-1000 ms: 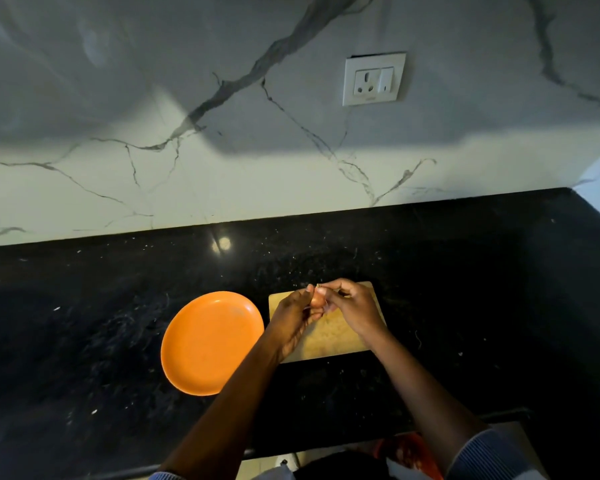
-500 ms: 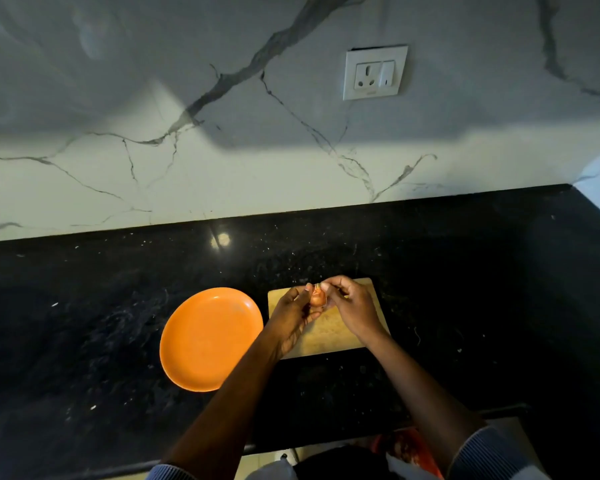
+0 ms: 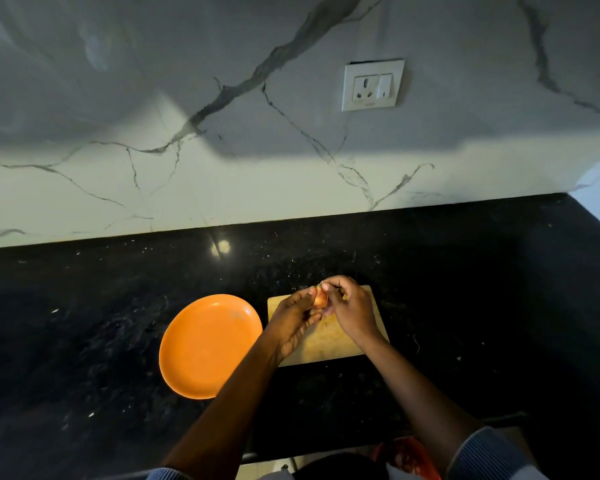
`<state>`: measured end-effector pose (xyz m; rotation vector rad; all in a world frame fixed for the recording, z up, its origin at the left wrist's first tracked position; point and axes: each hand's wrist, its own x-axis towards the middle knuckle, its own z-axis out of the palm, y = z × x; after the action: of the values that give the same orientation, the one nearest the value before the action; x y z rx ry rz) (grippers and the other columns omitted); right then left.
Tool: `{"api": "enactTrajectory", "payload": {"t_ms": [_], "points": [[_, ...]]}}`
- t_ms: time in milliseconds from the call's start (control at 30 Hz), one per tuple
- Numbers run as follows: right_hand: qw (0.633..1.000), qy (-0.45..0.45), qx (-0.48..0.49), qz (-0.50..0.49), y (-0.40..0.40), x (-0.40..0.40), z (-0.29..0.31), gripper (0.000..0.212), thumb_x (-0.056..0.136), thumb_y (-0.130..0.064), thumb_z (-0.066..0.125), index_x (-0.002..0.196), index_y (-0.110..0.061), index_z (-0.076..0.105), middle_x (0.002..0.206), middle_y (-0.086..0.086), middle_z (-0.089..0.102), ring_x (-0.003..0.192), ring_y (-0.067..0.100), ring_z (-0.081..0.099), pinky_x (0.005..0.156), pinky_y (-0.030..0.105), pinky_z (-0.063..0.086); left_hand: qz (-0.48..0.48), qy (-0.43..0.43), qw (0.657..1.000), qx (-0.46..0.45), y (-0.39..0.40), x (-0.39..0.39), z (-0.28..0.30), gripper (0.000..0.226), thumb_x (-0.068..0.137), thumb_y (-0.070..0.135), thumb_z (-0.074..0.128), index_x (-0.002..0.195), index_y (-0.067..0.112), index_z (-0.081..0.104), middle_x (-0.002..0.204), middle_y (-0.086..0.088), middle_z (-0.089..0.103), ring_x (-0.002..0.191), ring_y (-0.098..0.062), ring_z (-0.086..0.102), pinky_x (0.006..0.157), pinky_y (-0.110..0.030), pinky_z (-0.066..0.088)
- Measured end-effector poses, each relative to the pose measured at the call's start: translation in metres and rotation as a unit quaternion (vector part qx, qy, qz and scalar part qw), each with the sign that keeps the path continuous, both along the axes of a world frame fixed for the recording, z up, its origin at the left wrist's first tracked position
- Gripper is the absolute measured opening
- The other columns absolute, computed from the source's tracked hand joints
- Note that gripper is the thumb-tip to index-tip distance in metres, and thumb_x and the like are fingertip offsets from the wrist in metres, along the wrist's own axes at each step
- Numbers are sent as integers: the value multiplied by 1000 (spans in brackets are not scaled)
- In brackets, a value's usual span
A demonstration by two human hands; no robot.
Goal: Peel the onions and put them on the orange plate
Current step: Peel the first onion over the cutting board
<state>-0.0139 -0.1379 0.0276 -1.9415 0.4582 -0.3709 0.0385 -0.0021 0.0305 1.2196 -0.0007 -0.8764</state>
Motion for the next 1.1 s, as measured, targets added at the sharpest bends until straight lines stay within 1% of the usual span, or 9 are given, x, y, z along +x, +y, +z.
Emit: {"api": "enactTrajectory", "payload": {"t_ms": [67,200,267,333,467,567,733,933,1100], "points": [[1000,6,-5,16,-1,0,-1,8,100,-21,61,101,-20,69,102,0,68,87,14,70,60,11,51,-5,9,1000,4,3,1,-2,22,103,20,50,107,7,68,84,-7,72,70,-9,65,74,-21,55],[997,39,-31,63,-10,1,-3,10,101,-21,59,105,-17,67,107,3,65,86,12,68,61,13,52,-25,-2,1000,11,9,3,2,31,92,30,61,111,6,67,99,-19,66,81,-17,61,78,-22,56],[993,56,-73,80,-16,2,-5,11,99,-17,61,108,-13,66,108,1,63,92,14,67,71,21,54,-48,-6,998,27,13,6,3,28,99,30,54,114,9,64,104,-18,67,88,-20,63,82,-25,56],[991,67,-83,79,-19,2,-5,13,100,-18,60,110,-12,65,109,2,64,89,5,66,74,20,53,-62,5,997,37,15,9,5,26,105,30,47,118,12,61,105,-15,72,91,-20,70,89,-30,55],[995,66,-59,48,-13,1,-3,19,103,-20,55,111,-6,66,106,6,69,75,-19,60,60,2,44,-35,39,998,25,11,6,10,26,107,23,40,115,13,62,95,-11,77,84,-18,75,86,-30,56],[995,65,-60,34,-11,-1,-3,18,102,-19,56,112,-6,66,107,8,69,73,-10,62,59,1,42,-12,60,998,24,8,2,10,22,105,30,47,109,16,64,89,-7,75,81,-17,69,83,-28,53],[995,76,-57,-5,-16,-6,-9,18,101,-23,57,111,-11,66,103,-1,69,93,10,65,67,4,39,-19,57,997,41,7,-2,9,21,104,23,46,112,16,65,85,-2,77,79,-11,68,76,-21,54],[987,143,-26,-64,-25,-11,-24,22,104,-28,54,114,-14,66,106,1,66,96,14,59,74,25,40,-13,42,996,73,4,-7,4,21,101,16,43,104,14,64,75,1,76,77,-15,65,67,-19,51],[971,224,-70,-55,-38,-21,-44,20,101,-26,57,111,-15,71,114,6,72,107,25,65,82,25,43,26,41,993,104,3,-10,-2,23,100,16,42,100,17,64,89,-7,68,83,-18,64,70,-22,49]]}}
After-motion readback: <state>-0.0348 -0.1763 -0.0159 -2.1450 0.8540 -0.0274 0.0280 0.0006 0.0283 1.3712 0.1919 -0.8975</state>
